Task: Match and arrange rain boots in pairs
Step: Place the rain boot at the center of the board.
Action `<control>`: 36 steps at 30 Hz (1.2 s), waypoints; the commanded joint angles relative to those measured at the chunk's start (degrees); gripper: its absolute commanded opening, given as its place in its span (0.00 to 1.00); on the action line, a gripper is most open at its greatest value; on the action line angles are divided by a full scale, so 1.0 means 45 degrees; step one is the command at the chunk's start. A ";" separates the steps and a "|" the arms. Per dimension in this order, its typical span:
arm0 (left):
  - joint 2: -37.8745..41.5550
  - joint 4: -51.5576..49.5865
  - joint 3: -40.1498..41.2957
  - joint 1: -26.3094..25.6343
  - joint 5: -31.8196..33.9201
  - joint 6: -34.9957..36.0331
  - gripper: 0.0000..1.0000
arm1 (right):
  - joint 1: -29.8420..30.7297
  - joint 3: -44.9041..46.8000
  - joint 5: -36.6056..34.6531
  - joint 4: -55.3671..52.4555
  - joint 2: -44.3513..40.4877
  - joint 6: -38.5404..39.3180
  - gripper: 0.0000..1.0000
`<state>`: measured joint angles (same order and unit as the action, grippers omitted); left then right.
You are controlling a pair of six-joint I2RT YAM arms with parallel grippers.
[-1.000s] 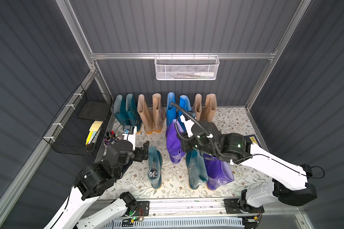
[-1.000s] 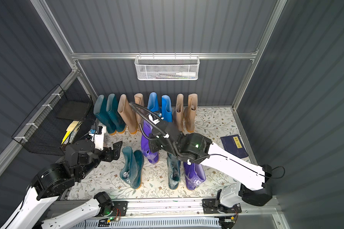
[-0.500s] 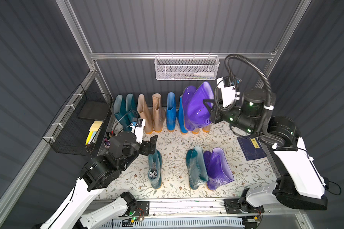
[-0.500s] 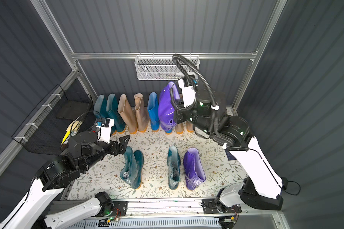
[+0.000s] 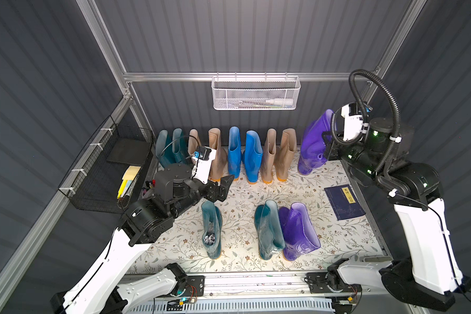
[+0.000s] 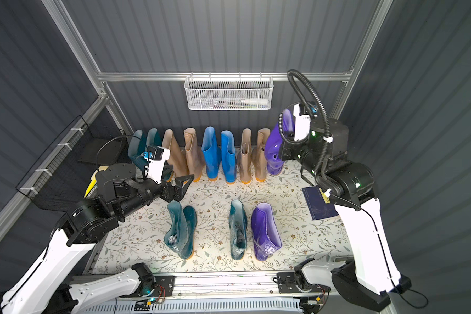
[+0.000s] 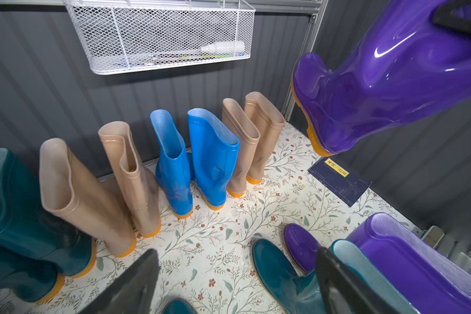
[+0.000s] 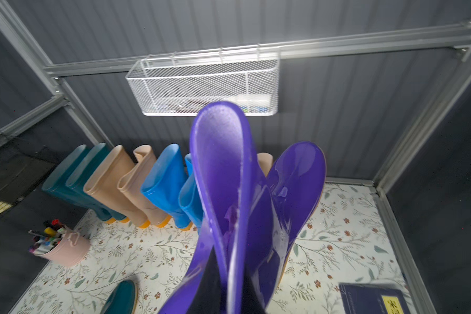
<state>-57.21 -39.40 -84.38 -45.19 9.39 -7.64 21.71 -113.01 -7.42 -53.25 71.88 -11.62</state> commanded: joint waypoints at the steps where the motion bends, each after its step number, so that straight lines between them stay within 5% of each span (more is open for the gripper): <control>1: -0.0056 0.0750 0.0039 0.0004 -0.0511 0.0214 0.92 | -0.1601 0.0802 0.1727 0.1577 -0.0628 -0.0163 0.00; 7: -0.0367 0.1848 0.0360 0.0004 -0.2124 0.0448 0.92 | -0.4061 0.3503 0.4065 0.2884 -0.1090 -0.0210 0.00; 17: -0.0910 0.2183 0.0617 0.0015 -0.1682 -0.0303 0.92 | -0.5182 0.5587 0.5542 0.5597 0.0717 0.1101 0.00; 23: -0.0665 0.1997 0.1392 0.0004 -0.1193 -0.1199 0.91 | -0.5475 0.5664 0.6591 0.7036 0.2641 0.2139 0.00; 36: -0.1489 0.1626 0.0117 0.0003 -0.0217 -0.1736 0.87 | -0.5519 0.4314 0.7812 0.8339 0.5998 0.3947 0.00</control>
<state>-64.18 -31.27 -80.99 -45.19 6.24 -14.66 -3.01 -88.33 24.23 -22.31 98.76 1.78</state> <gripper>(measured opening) 0.875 0.089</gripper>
